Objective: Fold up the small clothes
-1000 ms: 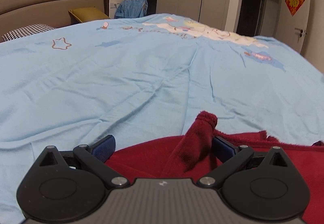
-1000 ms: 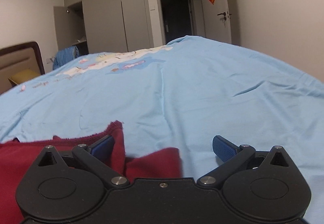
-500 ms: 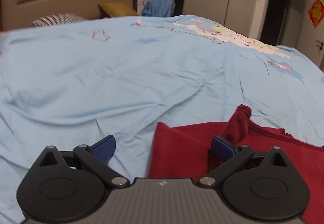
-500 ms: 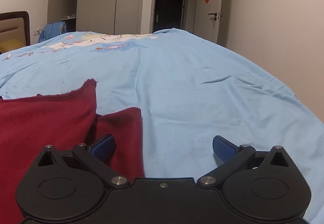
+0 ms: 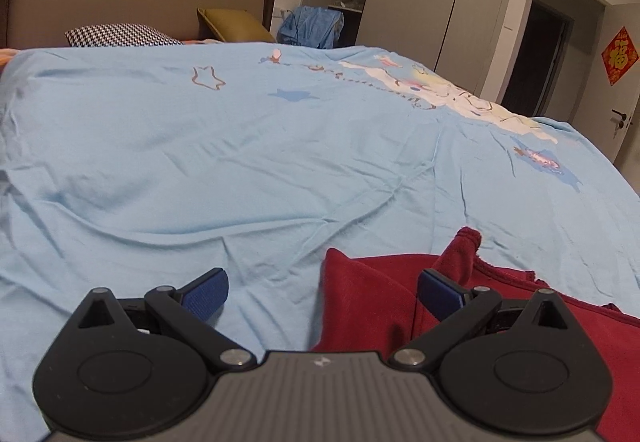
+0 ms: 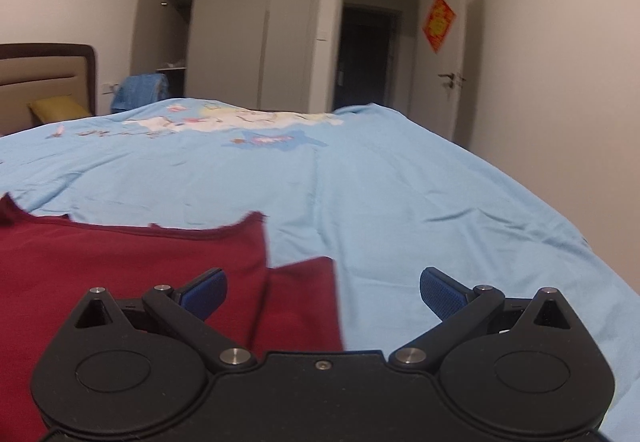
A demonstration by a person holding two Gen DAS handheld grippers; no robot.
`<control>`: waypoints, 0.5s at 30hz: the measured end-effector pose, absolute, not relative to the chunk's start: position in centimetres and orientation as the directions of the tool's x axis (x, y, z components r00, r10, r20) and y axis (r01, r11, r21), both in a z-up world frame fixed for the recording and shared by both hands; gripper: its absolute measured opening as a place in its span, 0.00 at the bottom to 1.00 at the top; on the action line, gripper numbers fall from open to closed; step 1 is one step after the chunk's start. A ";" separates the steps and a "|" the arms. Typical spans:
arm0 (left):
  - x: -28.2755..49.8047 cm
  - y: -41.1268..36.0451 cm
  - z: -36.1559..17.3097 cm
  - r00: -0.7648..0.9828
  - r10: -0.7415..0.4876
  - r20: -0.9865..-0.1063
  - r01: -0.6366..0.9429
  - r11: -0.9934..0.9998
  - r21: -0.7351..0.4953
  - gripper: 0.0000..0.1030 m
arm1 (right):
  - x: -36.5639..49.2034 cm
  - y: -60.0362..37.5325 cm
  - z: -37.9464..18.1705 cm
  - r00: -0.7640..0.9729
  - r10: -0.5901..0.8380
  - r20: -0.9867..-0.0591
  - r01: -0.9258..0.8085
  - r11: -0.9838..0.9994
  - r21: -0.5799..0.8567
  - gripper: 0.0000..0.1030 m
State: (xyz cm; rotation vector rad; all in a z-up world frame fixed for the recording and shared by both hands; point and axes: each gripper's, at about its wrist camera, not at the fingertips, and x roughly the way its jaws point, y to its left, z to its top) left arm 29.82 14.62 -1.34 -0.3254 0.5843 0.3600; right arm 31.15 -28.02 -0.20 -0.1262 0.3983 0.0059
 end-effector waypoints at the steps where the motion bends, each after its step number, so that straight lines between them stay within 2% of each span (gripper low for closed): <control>1: 29.4 14.5 -1.0 0.777 0.238 -0.582 -0.418 0.887 -0.195 1.00 | 31.0 -27.2 0.0 0.922 -0.001 -0.386 -0.054 0.990 -0.131 0.99; 8: 25.9 13.1 0.8 0.786 0.238 -0.571 -0.405 0.895 -0.184 1.00 | 30.2 -21.4 -0.3 0.903 0.169 -0.396 -0.239 0.962 -0.134 0.99; 15: 22.1 12.2 -0.2 0.788 0.186 -0.586 -0.378 0.898 -0.223 1.00 | 28.3 -17.9 -2.1 0.871 0.234 -0.431 -0.327 0.932 -0.154 0.99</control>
